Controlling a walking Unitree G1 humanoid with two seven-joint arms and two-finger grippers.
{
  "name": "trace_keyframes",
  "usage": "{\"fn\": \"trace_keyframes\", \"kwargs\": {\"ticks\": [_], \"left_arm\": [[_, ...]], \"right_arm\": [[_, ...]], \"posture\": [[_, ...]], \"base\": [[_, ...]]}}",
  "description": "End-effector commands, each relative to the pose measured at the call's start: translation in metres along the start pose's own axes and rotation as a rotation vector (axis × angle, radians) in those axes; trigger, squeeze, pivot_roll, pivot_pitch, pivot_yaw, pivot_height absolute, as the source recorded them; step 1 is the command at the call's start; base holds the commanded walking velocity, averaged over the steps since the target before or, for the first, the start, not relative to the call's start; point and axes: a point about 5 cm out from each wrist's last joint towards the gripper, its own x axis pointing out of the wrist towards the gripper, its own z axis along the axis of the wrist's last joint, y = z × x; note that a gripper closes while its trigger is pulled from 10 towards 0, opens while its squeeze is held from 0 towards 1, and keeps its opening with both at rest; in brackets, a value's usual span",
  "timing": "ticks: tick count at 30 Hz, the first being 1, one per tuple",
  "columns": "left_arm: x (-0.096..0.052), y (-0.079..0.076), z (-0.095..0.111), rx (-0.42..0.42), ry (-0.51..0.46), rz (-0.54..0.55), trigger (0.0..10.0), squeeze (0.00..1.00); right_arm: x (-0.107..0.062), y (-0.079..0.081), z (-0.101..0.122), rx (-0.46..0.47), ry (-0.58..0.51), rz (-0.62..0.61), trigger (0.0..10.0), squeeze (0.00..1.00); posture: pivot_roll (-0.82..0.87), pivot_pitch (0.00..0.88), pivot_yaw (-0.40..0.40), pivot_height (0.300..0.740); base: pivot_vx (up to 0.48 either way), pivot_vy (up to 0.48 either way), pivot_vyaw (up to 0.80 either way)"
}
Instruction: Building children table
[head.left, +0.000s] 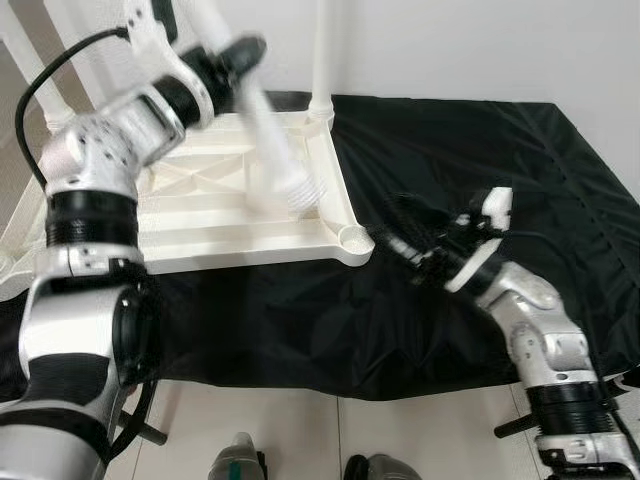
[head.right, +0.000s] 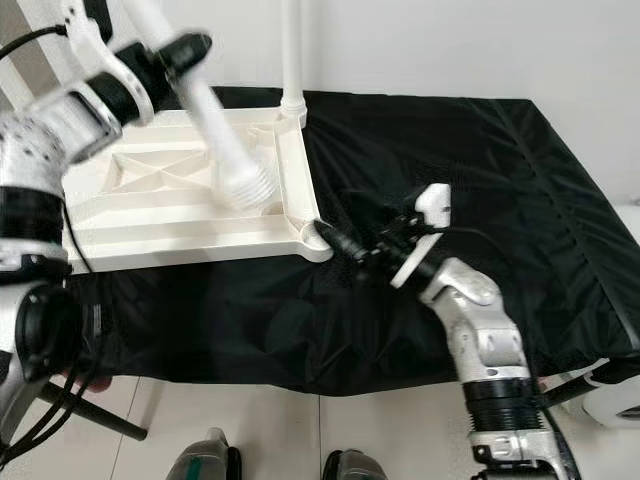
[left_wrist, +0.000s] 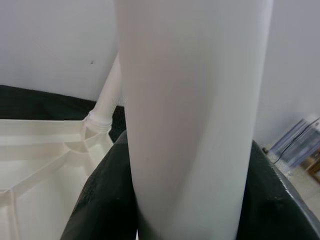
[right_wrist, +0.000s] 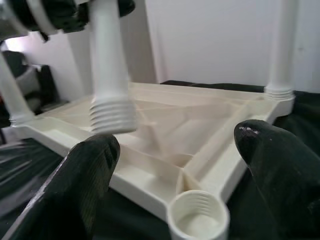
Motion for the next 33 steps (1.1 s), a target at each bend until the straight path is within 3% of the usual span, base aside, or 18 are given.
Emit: {"fn": "trace_keyframes", "kwargs": {"ticks": [1,7,13,18,23,33], "left_arm": [[0.000,-0.017,0.007,0.113,-0.019,-0.152,10.0,0.00],[-0.002,-0.039,-0.001,0.300,0.009,-0.196,10.0,0.00],[-0.002,-0.047,-0.002,0.360,0.012,-0.204,10.0,0.00],[-0.003,-0.062,-0.009,0.451,0.019,-0.236,10.0,0.00],[-0.005,-0.067,-0.015,0.472,0.024,-0.244,10.0,0.00],[-0.006,-0.070,-0.017,0.472,0.010,-0.240,10.0,0.00]], "right_arm": [[0.003,-0.006,0.003,-0.024,0.000,-0.029,10.0,0.00],[0.019,-0.022,0.008,-0.028,0.052,-0.164,10.0,0.00],[0.029,-0.019,0.012,-0.026,0.057,-0.147,10.0,0.00],[0.052,-0.015,0.020,-0.083,0.018,-0.121,10.0,0.00],[0.064,-0.008,0.025,-0.086,-0.004,-0.083,10.0,0.00],[0.070,-0.001,0.029,-0.026,-0.041,-0.040,10.0,0.00]], "posture": [[0.01,0.000,-0.014,0.740],[0.02,0.000,-0.021,0.740],[0.02,0.000,-0.021,0.740],[0.01,0.000,-0.011,0.740],[0.01,0.000,-0.005,0.740],[0.02,0.000,-0.040,0.740]], "base": [[0.000,0.000,0.00],[0.000,0.000,0.00],[0.000,0.000,0.00],[0.000,0.000,0.00],[0.000,0.000,0.00],[0.000,0.000,0.00]]}}
